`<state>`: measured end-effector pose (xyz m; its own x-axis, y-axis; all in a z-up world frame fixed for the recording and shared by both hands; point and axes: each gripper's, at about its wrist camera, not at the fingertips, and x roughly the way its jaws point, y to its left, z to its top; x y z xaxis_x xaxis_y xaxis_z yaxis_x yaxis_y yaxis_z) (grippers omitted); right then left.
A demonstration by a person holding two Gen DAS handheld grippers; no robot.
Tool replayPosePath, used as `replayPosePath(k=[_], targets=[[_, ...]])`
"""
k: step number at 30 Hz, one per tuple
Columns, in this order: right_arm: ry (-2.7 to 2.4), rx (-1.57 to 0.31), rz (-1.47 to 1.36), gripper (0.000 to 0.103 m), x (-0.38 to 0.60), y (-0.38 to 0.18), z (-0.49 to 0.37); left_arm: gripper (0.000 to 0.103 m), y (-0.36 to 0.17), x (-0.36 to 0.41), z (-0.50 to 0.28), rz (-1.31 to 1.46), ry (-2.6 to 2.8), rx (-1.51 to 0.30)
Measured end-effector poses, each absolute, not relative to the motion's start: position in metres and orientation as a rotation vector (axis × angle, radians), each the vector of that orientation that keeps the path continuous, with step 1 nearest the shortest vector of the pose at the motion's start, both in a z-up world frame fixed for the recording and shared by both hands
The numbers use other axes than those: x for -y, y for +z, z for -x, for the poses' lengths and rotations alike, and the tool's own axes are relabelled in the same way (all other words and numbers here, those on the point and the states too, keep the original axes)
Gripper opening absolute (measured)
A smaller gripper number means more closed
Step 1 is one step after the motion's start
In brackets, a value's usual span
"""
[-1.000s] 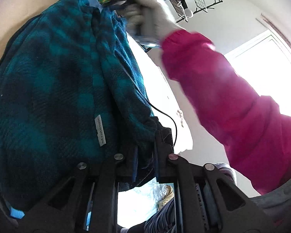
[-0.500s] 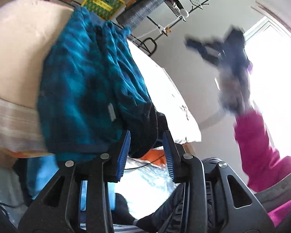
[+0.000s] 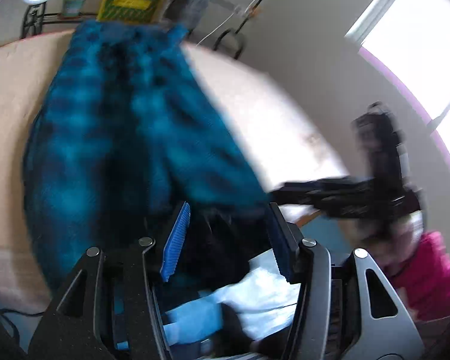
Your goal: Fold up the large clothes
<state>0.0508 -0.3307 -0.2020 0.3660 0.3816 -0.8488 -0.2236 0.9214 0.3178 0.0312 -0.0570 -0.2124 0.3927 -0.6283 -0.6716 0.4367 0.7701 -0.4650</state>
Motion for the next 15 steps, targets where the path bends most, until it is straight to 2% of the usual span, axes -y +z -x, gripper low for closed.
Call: replayPosePath(k=[4, 9, 11, 15], targets=[[0.345, -1.191, -0.146, 0.035, 0.344, -0.223, -0.044, 0.053, -0.240, 0.020, -0.025, 0.318, -0.631, -1.024], [0.372, -1.164, -0.247, 0.035, 0.360, -0.218, -0.038, 0.053, -0.213, 0.005, -0.027, 0.434, -0.662, -0.926], [0.378, -1.164, -0.257, 0.045, 0.360, -0.219, -0.038, 0.053, -0.205, 0.015, -0.038, 0.417, -0.673, -0.902], [0.395, -1.191, -0.255, 0.047, 0.351, -0.229, -0.040, 0.053, -0.226, 0.040, -0.064, 0.381, -0.658, -1.008]])
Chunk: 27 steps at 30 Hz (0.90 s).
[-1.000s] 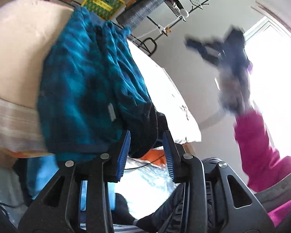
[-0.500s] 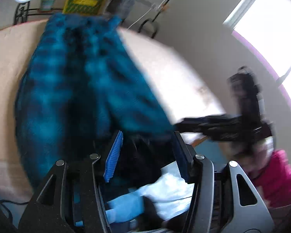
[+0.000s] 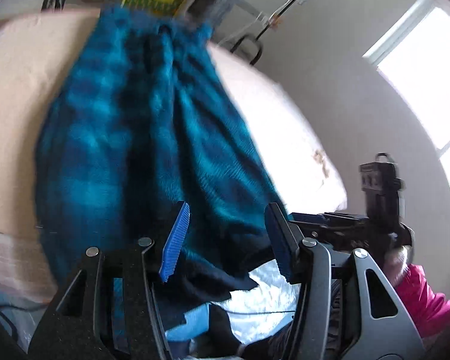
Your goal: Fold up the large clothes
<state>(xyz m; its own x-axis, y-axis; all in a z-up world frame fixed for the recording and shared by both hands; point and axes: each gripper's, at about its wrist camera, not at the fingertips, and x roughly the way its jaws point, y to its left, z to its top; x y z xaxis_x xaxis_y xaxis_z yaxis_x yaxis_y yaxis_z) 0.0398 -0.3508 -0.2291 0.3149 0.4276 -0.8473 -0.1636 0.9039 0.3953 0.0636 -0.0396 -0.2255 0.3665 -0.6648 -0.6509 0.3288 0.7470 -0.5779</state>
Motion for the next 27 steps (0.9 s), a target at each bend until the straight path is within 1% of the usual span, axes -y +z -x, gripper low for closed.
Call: replayPosePath(k=[2, 3, 4, 5, 6, 8, 9, 10, 12, 14, 16, 18, 20, 22, 27], targets=[[0.419, -1.205, -0.265, 0.047, 0.346, -0.235, -0.035, 0.053, -0.240, 0.046, -0.069, 0.395, -0.638, -1.055], [0.433, -1.215, -0.273, 0.047, 0.343, -0.238, -0.035, 0.048, -0.242, 0.048, -0.070, 0.394, -0.637, -1.054], [0.441, -1.220, -0.278, 0.047, 0.341, -0.242, -0.035, 0.020, -0.244, 0.050, -0.071, 0.380, -0.635, -1.042], [0.446, -1.223, -0.280, 0.047, 0.339, -0.243, -0.035, 0.001, -0.245, 0.050, -0.072, 0.377, -0.632, -1.037], [0.453, -1.226, -0.285, 0.045, 0.338, -0.245, -0.035, 0.001, -0.247, 0.050, -0.073, 0.383, -0.635, -1.037], [0.471, -1.224, -0.296, 0.017, 0.336, -0.245, -0.035, 0.001, -0.242, 0.045, -0.066, 0.421, -0.636, -1.021], [0.474, -1.222, -0.297, 0.016, 0.335, -0.243, -0.035, 0.000, -0.236, 0.043, -0.061, 0.412, -0.634, -1.001], [0.474, -1.207, -0.305, 0.012, 0.336, -0.237, -0.033, 0.000, -0.229, 0.040, -0.054, 0.396, -0.624, -0.971], [0.490, -1.155, -0.307, 0.011, 0.338, -0.221, -0.027, 0.000, -0.226, 0.036, -0.044, 0.381, -0.609, -0.951], [0.494, -1.127, -0.263, 0.010, 0.336, -0.213, -0.021, 0.001, -0.242, 0.043, -0.045, 0.329, -0.595, -0.995], [0.459, -1.161, -0.167, 0.010, 0.324, -0.222, -0.021, 0.001, -0.256, 0.048, -0.051, 0.326, -0.598, -1.025], [0.412, -1.199, -0.059, 0.010, 0.312, -0.235, -0.022, 0.001, -0.251, 0.047, -0.049, 0.326, -0.605, -1.019], [0.394, -1.190, 0.014, 0.012, 0.303, -0.236, -0.020, 0.002, -0.233, 0.041, -0.042, 0.311, -0.614, -0.988], [0.401, -1.175, -0.012, 0.016, 0.308, -0.228, -0.017, 0.002, -0.208, 0.027, -0.031, 0.296, -0.613, -0.937], [0.383, -1.057, -0.101, 0.017, 0.329, -0.188, -0.005, 0.002, -0.138, -0.014, -0.018, 0.293, -0.580, -0.771]])
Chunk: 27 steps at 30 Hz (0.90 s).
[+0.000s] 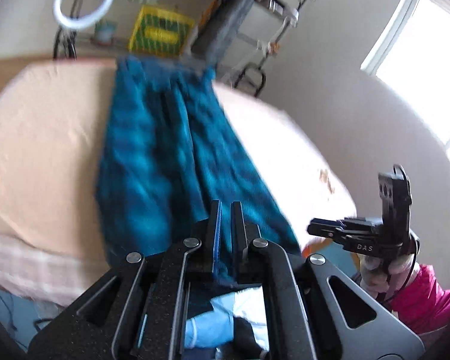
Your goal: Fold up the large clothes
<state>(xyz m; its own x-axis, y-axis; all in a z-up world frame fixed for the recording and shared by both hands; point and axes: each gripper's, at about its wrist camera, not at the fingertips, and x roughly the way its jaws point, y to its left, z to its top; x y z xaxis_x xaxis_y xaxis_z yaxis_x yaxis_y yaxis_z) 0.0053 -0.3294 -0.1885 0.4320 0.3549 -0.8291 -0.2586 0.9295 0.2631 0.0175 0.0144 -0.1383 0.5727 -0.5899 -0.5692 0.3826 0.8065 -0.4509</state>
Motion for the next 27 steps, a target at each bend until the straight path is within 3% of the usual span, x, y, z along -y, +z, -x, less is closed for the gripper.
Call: replayPosePath(k=[4, 6, 8, 11, 15, 19, 23, 27], targets=[[0.356, -0.871, -0.223, 0.017, 0.351, -0.136, -0.001, 0.026, -0.085, -0.030, -0.033, 0.282, -0.522, -0.700], [0.361, -0.839, -0.263, 0.023, 0.360, -0.111, 0.000, 0.027, -0.064, -0.035, -0.041, 0.284, -0.493, -0.699], [0.359, -0.812, -0.273, 0.038, 0.362, -0.088, -0.004, 0.034, -0.044, -0.036, -0.052, 0.278, -0.498, -0.699], [0.357, -0.773, -0.262, 0.040, 0.366, -0.051, -0.014, 0.046, -0.026, -0.037, -0.062, 0.267, -0.512, -0.668], [0.325, -0.736, -0.278, 0.040, 0.375, -0.027, -0.043, 0.046, -0.009, -0.022, -0.097, 0.220, -0.543, -0.667], [0.309, -0.755, -0.310, 0.031, 0.382, -0.028, -0.098, 0.046, -0.004, -0.004, -0.153, 0.168, -0.555, -0.686], [0.290, -0.798, -0.299, 0.025, 0.381, -0.042, -0.160, 0.046, -0.020, 0.014, -0.222, 0.147, -0.571, -0.734], [0.280, -0.829, -0.301, 0.024, 0.376, -0.059, -0.221, 0.046, -0.053, 0.025, -0.292, 0.166, -0.581, -0.804]])
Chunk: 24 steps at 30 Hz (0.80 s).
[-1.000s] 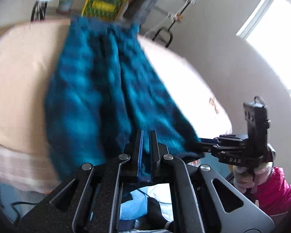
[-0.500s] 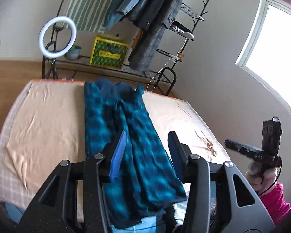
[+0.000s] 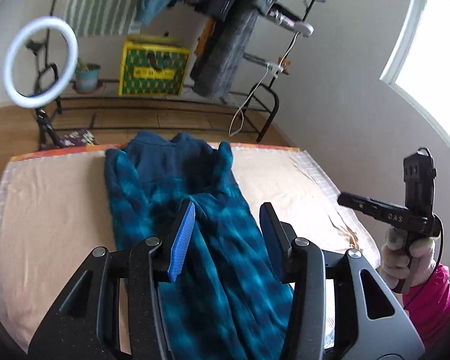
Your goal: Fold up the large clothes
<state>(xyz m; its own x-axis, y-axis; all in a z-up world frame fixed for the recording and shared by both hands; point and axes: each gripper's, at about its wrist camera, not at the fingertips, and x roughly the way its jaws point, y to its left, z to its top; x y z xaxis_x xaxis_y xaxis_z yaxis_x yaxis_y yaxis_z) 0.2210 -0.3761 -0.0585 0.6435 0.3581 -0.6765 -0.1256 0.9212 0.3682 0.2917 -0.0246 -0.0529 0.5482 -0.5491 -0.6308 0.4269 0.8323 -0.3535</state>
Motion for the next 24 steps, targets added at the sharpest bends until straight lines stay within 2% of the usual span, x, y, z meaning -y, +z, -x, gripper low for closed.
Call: replayPosePath(k=[3, 6, 13, 19, 24], targets=[[0.268, -0.854, -0.298, 0.024, 0.370, -0.077, -0.271, 0.046, -0.090, 0.040, -0.339, 0.157, -0.605, -0.874], [0.234, -0.897, -0.299, 0.018, 0.367, -0.110, -0.320, 0.046, -0.125, 0.058, -0.370, 0.144, -0.636, -0.923], [0.188, -0.977, -0.355, 0.018, 0.363, -0.193, -0.406, 0.046, -0.203, 0.086, -0.416, 0.057, -0.667, -1.021], [0.216, -0.968, -0.300, 0.018, 0.335, -0.214, -0.461, 0.044, -0.238, 0.071, -0.414, 0.046, -0.677, -1.040], [0.230, -1.030, -0.176, 0.018, 0.294, -0.240, -0.505, 0.044, -0.234, 0.054, -0.401, 0.068, -0.709, -1.000]])
